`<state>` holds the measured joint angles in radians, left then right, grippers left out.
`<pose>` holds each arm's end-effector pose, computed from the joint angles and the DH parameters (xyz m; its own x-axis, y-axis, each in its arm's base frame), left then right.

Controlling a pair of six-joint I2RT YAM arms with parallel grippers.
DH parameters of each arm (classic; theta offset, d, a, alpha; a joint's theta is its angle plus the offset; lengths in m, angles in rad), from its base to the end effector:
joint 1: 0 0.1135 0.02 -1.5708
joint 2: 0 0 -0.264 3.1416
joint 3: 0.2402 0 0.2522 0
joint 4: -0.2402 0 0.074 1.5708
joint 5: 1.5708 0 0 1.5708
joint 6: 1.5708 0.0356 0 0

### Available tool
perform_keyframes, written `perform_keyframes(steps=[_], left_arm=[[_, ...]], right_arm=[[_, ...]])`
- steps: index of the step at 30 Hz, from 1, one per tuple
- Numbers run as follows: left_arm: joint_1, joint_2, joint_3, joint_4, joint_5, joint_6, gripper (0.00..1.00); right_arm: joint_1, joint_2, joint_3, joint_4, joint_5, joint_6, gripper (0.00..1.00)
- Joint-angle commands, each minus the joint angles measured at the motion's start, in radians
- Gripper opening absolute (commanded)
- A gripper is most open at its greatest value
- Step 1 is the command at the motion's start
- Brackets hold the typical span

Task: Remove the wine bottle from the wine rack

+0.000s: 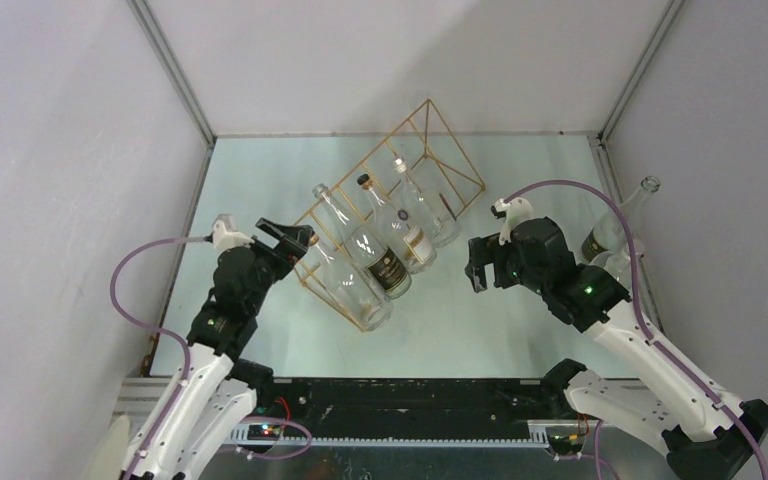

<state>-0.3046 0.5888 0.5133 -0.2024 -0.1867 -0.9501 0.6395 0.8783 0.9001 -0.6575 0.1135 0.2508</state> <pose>0.1489 -0.0399 0.2716 -0.2534 -0.7582 -0.6007 -0.1405 0.6433 -0.7526 0.1493 0.1060 0.3171 -0.5905 -0.1319 -0.7962 -0.3853 0.9129 0.1346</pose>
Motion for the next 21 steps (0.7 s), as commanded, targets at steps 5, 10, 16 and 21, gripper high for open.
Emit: perform_keyframes(steps=[5,10,16,21], left_arm=[[0.147,0.064,0.057,0.168,0.075,0.064,0.99],[0.202,0.132,0.082,0.222,0.145,0.087,1.0],[0.249,0.218,0.132,0.268,0.207,0.114,1.0],[0.258,0.215,0.159,0.218,0.196,0.123,1.0]], right_arm=[[0.002,-0.013,0.001,0.002,0.01,-0.008,0.92],[0.002,-0.012,0.001,-0.004,0.01,-0.008,0.92],[0.003,-0.021,0.0,-0.019,0.007,-0.012,0.92],[0.003,-0.029,0.001,-0.026,0.01,-0.014,0.92]])
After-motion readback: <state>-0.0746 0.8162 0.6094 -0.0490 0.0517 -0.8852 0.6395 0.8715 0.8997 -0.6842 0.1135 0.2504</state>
